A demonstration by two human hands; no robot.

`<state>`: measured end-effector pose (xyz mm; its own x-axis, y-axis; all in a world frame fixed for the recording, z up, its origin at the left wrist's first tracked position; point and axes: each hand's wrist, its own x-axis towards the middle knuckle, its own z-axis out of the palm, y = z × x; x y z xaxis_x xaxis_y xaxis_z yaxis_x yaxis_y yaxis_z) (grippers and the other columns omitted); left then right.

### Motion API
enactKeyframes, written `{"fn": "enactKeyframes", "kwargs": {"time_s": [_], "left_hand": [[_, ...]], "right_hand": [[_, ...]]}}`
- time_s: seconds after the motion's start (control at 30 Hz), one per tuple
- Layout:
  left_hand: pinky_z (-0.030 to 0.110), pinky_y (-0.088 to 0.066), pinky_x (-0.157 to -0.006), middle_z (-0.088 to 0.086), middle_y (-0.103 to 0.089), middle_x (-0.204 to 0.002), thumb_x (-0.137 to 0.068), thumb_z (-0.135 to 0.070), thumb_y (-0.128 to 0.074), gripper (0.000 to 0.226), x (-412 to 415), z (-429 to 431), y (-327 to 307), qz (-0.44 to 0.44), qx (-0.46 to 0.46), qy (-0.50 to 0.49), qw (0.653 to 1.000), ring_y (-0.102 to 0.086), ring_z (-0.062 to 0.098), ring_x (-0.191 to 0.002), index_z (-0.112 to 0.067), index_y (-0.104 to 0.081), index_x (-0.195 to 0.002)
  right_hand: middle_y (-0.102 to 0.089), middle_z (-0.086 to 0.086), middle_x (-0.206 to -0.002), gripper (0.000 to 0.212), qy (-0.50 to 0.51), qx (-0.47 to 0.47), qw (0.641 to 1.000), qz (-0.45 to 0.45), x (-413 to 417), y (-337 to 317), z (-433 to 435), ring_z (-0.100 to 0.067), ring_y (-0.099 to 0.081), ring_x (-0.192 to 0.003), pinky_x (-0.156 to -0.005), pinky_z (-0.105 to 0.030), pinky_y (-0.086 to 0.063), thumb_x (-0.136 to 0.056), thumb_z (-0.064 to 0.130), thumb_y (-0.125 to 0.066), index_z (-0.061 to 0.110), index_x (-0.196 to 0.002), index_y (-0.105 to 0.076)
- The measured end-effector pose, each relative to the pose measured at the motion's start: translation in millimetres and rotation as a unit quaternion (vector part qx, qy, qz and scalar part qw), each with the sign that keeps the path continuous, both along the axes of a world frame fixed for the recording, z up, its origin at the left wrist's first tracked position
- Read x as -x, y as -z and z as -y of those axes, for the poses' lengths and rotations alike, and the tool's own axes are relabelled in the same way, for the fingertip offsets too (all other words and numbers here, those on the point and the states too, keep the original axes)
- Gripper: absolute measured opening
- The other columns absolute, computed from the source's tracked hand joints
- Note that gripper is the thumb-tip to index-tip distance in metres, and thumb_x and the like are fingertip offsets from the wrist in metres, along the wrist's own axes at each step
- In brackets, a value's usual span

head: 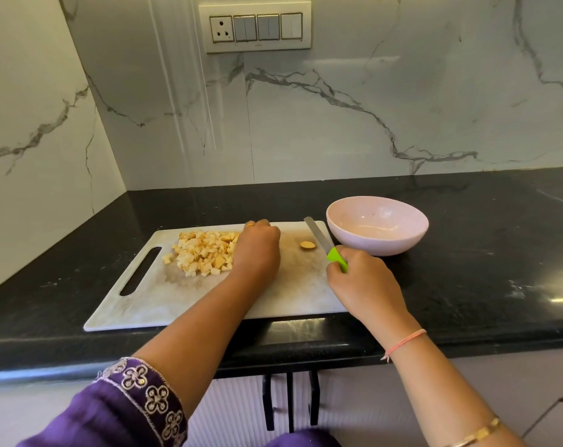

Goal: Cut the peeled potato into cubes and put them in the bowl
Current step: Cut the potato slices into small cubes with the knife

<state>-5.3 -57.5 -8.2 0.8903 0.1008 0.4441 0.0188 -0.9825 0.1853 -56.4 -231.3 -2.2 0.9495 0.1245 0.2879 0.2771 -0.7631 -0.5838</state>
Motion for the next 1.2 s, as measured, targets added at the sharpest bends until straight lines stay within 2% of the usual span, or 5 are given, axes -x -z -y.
{"fn": "enactKeyframes", "kwargs": {"time_s": [0.23, 0.43, 0.77, 0.93, 1.2], "left_hand": [[0.035, -0.043, -0.078, 0.009, -0.066, -0.102, -0.094, -0.015, -0.043, 0.025, -12.8, 27.1, 6.5, -0.018, 0.013, 0.065, 0.998, -0.055, 0.027, -0.094, -0.012, -0.067, -0.101], [0.035, -0.047, -0.079, 0.007, -0.070, -0.099, -0.094, -0.029, -0.052, 0.027, -20.3, 26.9, 9.1, -0.040, 0.040, 0.070, 0.996, -0.058, 0.027, -0.094, -0.012, -0.070, -0.103], [0.018, -0.043, -0.073, -0.001, -0.063, -0.097, -0.087, -0.008, -0.059, 0.021, -9.7, 10.7, 12.3, 0.002, 0.186, 0.105, 0.977, -0.058, 0.013, -0.088, -0.015, -0.062, -0.107], [0.018, -0.045, -0.077, -0.003, -0.066, -0.096, -0.083, 0.005, -0.051, 0.032, 0.2, 4.7, 12.4, -0.007, 0.173, 0.136, 0.975, -0.059, 0.011, -0.087, -0.015, -0.064, -0.105], [0.024, -0.049, -0.082, -0.005, -0.067, -0.108, -0.088, -0.015, -0.057, 0.029, 9.2, -0.3, 17.5, 0.000, 0.153, 0.116, 0.982, -0.060, 0.011, -0.098, -0.019, -0.063, -0.116]], "right_hand": [[-0.065, -0.004, -0.092, 0.022, 0.005, -0.014, 1.000, 0.001, -2.6, 0.0, -8.4, -0.029, -0.059, -0.087, -0.070, -0.034, -0.047, -0.093, 0.027, -0.044, 0.024, -0.107, -0.062], [-0.066, -0.004, -0.107, 0.030, 0.009, -0.006, 1.000, -0.002, -3.3, 1.0, -5.9, -0.030, -0.059, -0.095, -0.072, -0.032, -0.045, -0.095, 0.027, -0.044, 0.025, -0.120, -0.059], [-0.067, -0.004, -0.105, 0.033, 0.005, -0.010, 1.000, 0.001, -2.7, 1.8, -10.8, -0.026, -0.062, -0.092, -0.076, -0.036, -0.052, -0.095, 0.027, -0.043, 0.023, -0.126, -0.056], [-0.067, -0.004, -0.106, 0.034, 0.006, -0.006, 1.000, 0.000, -2.7, -0.7, -10.1, -0.025, -0.062, -0.093, -0.076, -0.033, -0.051, -0.096, 0.027, -0.043, 0.022, -0.127, -0.056], [-0.064, -0.006, -0.089, 0.027, -0.004, 0.033, 0.998, -0.046, 0.5, -3.1, -19.4, -0.027, -0.061, -0.084, -0.072, -0.040, -0.053, -0.094, 0.030, -0.043, 0.021, -0.112, -0.061]]}}
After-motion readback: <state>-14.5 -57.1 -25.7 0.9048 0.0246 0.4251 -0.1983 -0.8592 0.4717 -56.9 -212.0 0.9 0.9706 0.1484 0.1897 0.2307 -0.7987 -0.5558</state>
